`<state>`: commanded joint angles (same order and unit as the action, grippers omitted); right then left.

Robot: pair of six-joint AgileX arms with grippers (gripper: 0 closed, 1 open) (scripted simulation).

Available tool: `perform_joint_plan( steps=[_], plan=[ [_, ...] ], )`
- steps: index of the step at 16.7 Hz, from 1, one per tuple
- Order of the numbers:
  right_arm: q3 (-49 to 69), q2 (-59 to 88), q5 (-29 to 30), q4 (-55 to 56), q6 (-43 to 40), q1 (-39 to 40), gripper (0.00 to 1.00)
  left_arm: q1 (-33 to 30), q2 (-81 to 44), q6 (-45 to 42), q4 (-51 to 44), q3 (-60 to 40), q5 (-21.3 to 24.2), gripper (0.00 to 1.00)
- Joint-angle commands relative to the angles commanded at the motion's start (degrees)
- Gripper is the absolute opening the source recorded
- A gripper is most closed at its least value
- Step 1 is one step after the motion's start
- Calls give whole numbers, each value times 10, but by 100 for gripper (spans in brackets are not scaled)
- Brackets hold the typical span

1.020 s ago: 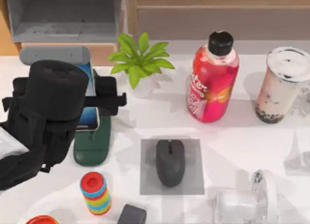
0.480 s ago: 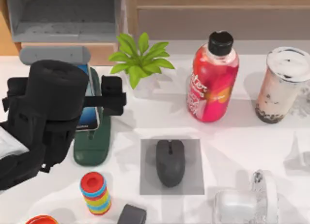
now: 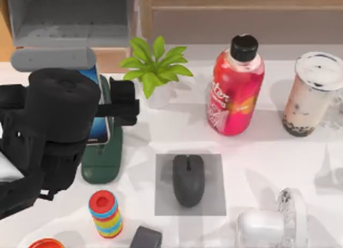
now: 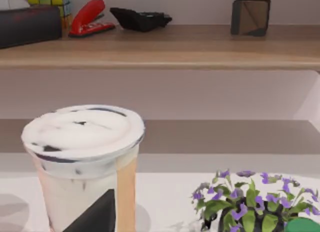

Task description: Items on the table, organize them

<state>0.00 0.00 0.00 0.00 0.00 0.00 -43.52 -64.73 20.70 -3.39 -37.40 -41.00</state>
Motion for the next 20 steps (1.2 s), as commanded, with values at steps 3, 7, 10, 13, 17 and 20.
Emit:
perform_joint_plan(
  steps=[3, 7, 10, 13, 17, 20],
  plan=[
    [0, 0, 0, 0, 0, 0, 100, -2, 12, 11, 0, 35, 23, 100],
    [0, 0, 0, 0, 0, 0, 100, -2, 13, 14, 2, 44, 30, 100],
    [0, 0, 0, 0, 0, 0, 100, 4, 16, 11, 2, 45, 33, 100],
    [0, 0, 0, 0, 0, 0, 100, 32, 59, -2, 5, 65, 57, 100],
    [0, 0, 0, 0, 0, 0, 100, 103, 166, -38, 12, 118, 120, 100],
    [0, 0, 0, 0, 0, 0, 100, 175, 271, -74, 18, 172, 183, 100]
  ],
)
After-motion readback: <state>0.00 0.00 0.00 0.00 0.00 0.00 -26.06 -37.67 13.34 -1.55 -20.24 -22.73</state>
